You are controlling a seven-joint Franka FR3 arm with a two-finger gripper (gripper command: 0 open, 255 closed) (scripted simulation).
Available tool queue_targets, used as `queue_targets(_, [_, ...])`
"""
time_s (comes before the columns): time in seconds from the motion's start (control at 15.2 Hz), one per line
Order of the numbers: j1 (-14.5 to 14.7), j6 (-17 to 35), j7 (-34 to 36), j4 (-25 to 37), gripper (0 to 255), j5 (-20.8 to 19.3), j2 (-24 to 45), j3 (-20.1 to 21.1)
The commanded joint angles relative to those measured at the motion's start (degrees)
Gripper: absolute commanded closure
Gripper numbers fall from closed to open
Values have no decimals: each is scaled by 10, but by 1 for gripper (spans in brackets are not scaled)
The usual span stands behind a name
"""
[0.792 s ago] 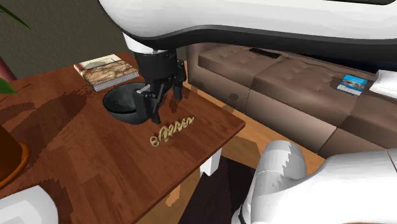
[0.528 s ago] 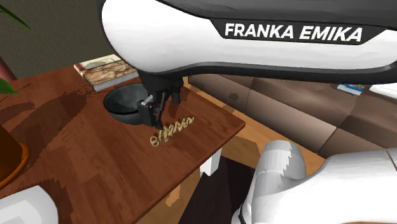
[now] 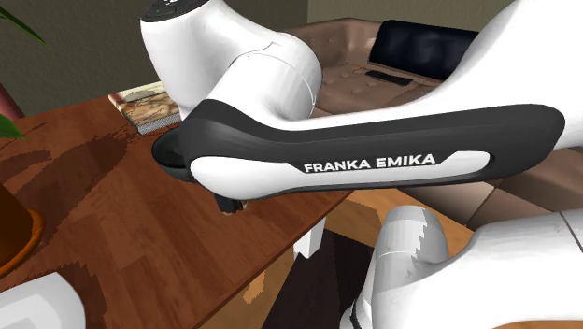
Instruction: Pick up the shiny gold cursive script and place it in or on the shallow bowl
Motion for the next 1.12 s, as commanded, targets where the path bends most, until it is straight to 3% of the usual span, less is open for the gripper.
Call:
queue_targets(0.0, [-1, 20, -1, -18, 0, -5, 1, -3])
queue_targets(0.26, [-5, 50, 1, -41, 0, -11, 7, -9])
queue_targets(0.73, [-5, 50, 1, -41, 0, -11, 7, -9])
queue_targets(0.79, [-5, 50, 1, -41, 255, -11, 7, -9])
queue_targets(1.06, [-4, 50, 1, -41, 255, -11, 7, -9])
